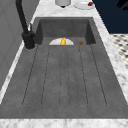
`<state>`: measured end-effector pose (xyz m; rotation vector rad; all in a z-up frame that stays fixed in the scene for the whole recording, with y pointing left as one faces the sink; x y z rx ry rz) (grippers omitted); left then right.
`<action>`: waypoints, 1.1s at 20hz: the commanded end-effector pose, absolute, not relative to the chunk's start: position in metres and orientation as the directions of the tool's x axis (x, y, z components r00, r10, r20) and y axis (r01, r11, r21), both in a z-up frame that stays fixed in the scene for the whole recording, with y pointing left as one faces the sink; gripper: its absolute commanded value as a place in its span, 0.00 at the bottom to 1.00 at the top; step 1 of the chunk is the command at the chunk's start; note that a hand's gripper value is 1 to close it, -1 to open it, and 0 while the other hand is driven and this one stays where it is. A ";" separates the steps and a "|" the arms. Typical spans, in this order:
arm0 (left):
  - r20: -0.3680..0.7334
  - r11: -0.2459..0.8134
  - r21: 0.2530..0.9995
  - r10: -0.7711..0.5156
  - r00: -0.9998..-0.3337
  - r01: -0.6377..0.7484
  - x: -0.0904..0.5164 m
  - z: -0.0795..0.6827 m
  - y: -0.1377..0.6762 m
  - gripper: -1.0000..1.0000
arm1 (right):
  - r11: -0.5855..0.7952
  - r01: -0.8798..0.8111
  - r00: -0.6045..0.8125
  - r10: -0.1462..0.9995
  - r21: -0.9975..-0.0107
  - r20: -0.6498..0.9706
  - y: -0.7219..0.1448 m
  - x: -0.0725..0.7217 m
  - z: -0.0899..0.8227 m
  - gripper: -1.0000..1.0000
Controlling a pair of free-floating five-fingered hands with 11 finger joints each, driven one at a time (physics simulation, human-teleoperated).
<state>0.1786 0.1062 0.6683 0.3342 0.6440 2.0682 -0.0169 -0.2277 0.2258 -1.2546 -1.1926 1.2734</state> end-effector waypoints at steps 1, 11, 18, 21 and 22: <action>0.114 -0.525 0.529 0.823 -0.557 -0.667 0.190 0.668 0.106 0.00 | -0.070 0.005 -0.019 0.997 -0.998 -0.070 -0.228 -0.017 0.226 0.50; 0.085 -0.542 0.561 0.790 -0.608 -0.626 0.199 0.668 0.107 0.00 | -0.070 0.005 -0.019 0.997 -0.998 -0.070 -0.228 -0.017 0.226 0.50; 0.082 -0.512 0.541 0.821 -0.564 -0.667 0.244 0.667 0.079 0.00 | -0.070 0.005 -0.019 0.997 -0.998 -0.070 -0.228 -0.017 0.226 0.50; 0.096 -0.524 0.536 0.816 -0.570 -0.661 0.269 0.657 0.075 0.00 | -0.070 0.005 -0.019 0.997 -0.998 -0.070 -0.228 -0.017 0.226 0.50; 0.102 -0.528 0.536 0.815 -0.570 -0.659 0.273 0.654 0.079 0.00 | -0.070 0.005 -0.019 0.997 -0.998 -0.070 -0.228 -0.017 0.226 0.50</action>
